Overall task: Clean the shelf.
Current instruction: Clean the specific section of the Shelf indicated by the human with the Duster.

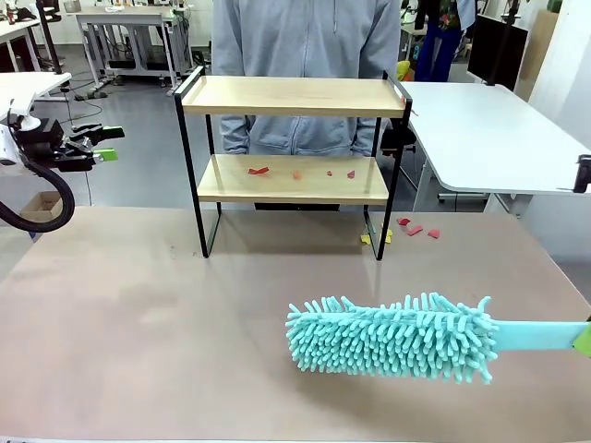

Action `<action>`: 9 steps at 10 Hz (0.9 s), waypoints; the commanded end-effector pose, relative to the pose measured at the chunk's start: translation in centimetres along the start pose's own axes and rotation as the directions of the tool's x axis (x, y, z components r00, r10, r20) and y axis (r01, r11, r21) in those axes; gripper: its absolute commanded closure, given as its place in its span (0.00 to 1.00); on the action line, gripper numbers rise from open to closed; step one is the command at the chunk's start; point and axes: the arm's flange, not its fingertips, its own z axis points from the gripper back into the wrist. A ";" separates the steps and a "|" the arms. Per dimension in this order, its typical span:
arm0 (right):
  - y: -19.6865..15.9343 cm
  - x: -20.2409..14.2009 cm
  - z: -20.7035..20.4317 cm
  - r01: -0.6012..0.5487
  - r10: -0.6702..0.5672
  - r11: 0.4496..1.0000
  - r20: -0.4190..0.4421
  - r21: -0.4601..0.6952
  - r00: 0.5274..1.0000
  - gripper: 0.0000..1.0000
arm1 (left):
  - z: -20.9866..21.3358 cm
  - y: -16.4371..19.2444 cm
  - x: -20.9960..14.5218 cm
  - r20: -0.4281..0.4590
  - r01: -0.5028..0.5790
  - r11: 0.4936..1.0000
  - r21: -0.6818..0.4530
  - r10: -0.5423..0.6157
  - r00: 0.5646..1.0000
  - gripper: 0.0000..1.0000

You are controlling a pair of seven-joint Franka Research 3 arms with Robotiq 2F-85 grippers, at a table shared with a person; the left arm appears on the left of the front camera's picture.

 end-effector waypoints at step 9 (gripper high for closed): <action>0.0 0.1 0.0 0.006 -0.006 1.000 0.003 -0.003 1.000 0.87 | 0.0 -0.2 0.2 -0.007 0.000 1.000 -0.008 0.000 1.000 0.00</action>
